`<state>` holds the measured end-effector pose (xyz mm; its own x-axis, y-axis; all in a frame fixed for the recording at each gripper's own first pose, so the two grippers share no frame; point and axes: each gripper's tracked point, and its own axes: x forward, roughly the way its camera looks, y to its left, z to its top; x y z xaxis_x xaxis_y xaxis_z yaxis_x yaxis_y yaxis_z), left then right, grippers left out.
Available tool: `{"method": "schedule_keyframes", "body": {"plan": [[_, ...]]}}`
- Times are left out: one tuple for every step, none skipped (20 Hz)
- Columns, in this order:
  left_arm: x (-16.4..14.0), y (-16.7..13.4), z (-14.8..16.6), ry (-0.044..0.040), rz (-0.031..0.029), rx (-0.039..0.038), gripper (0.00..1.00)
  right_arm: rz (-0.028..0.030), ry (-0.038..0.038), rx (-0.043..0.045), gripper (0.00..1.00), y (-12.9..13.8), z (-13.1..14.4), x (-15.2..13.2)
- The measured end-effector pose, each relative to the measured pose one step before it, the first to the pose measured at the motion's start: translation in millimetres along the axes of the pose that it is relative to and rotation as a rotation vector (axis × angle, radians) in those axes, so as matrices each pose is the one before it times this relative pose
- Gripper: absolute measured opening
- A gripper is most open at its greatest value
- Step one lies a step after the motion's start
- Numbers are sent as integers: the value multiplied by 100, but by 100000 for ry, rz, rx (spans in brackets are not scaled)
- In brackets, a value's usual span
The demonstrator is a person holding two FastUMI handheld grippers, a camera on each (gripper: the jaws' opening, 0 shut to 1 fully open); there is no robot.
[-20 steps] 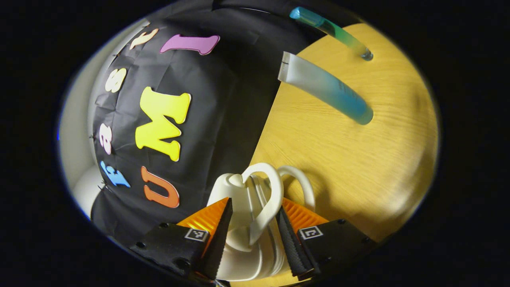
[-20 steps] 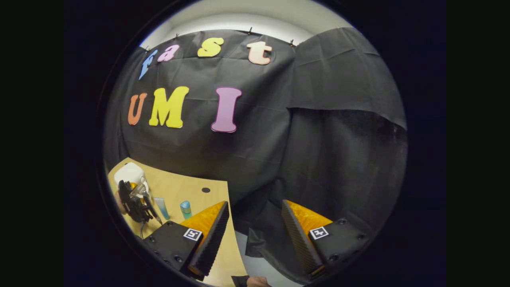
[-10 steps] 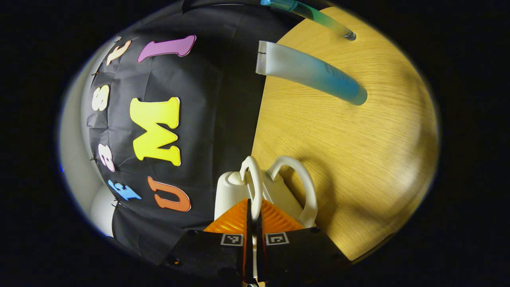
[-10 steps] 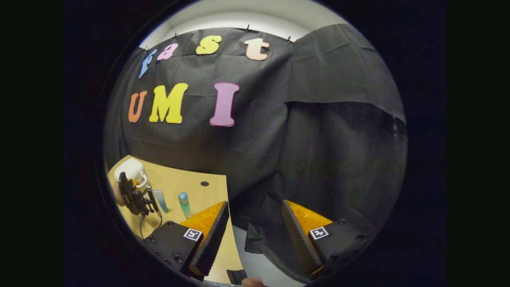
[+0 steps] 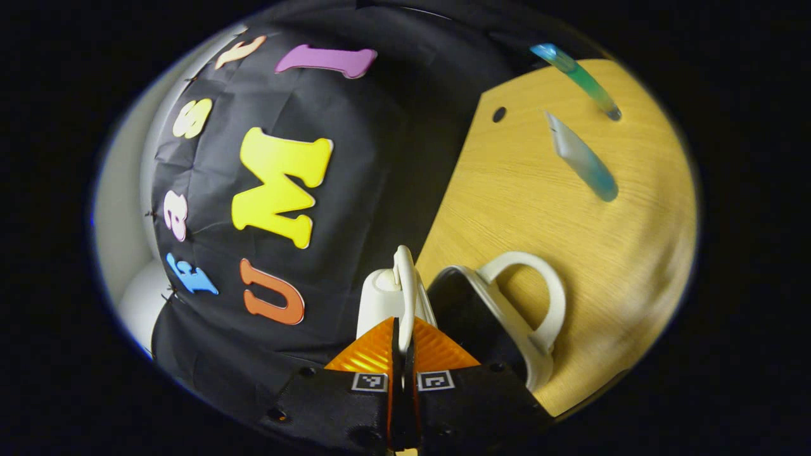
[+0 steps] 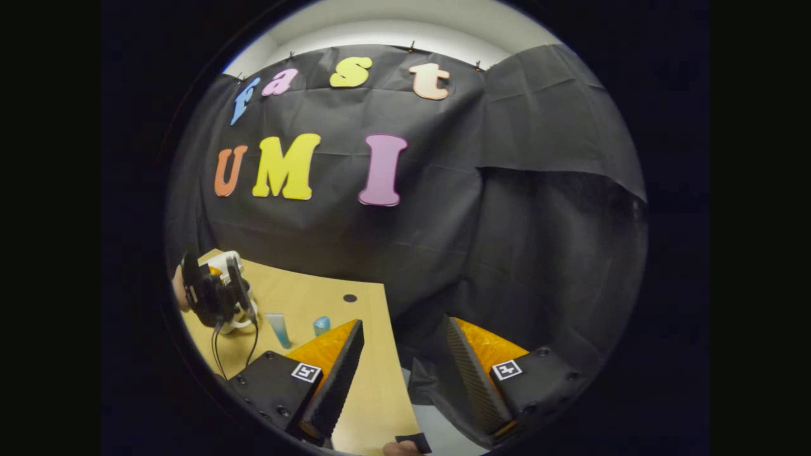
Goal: First open the suitcase, pack the skin care products into it, and then close the suitcase.
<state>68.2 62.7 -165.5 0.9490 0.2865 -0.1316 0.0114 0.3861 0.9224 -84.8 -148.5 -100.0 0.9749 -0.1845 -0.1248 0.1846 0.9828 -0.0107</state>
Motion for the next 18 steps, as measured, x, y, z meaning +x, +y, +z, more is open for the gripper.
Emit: {"method": "schedule_keyframes", "body": {"plan": [[-166,1922,-543,260,1460,-3638,3,2559,-887,-1120,79,1376,303,49],[204,1736,-552,592,1209,-3752,3,2619,-873,-1162,78,1434,103,49],[312,1784,-800,503,1044,-3552,3,2297,-962,-995,78,1326,313,224],[177,1712,-732,855,1296,-3127,3,2121,-703,-754,79,1232,229,259],[445,1685,-841,546,890,-2984,3,1631,-154,-319,79,1187,146,392],[435,1637,-977,772,635,-2565,3,2026,905,74,79,1290,-128,297],[453,1262,-912,994,-59,-2562,3,1430,1192,447,79,1221,-66,222],[378,818,-895,-134,-1005,-2862,3,1628,332,428,79,1219,36,258],[284,884,-690,-68,-729,-2057,3,1633,-244,-307,79,1332,300,192],[310,876,-693,-327,-821,-1690,3,906,-112,-1106,79,1199,138,408],[266,859,-488,-612,-892,-1488,3,771,278,-859,79,983,183,429],[623,1036,-644,-308,-619,-1547,3,772,475,-190,79,962,54,284],[709,754,-880,-2,-595,-627,3,613,91,-77,79,849,319,376],[552,730,-1000,-391,-889,-985,3,638,-118,-517,79,931,286,206],[622,702,-652,-1473,-558,-284,3,335,-320,-1109,79,795,319,349],[556,736,-712,-999,224,843,3,163,98,-1306,79,708,204,465],[520,887,-790,-898,894,1601,4,-92,346,-723,79,608,273,455],[589,784,-1010,-260,395,1211,4,60,505,45,78,731,260,338]]}}
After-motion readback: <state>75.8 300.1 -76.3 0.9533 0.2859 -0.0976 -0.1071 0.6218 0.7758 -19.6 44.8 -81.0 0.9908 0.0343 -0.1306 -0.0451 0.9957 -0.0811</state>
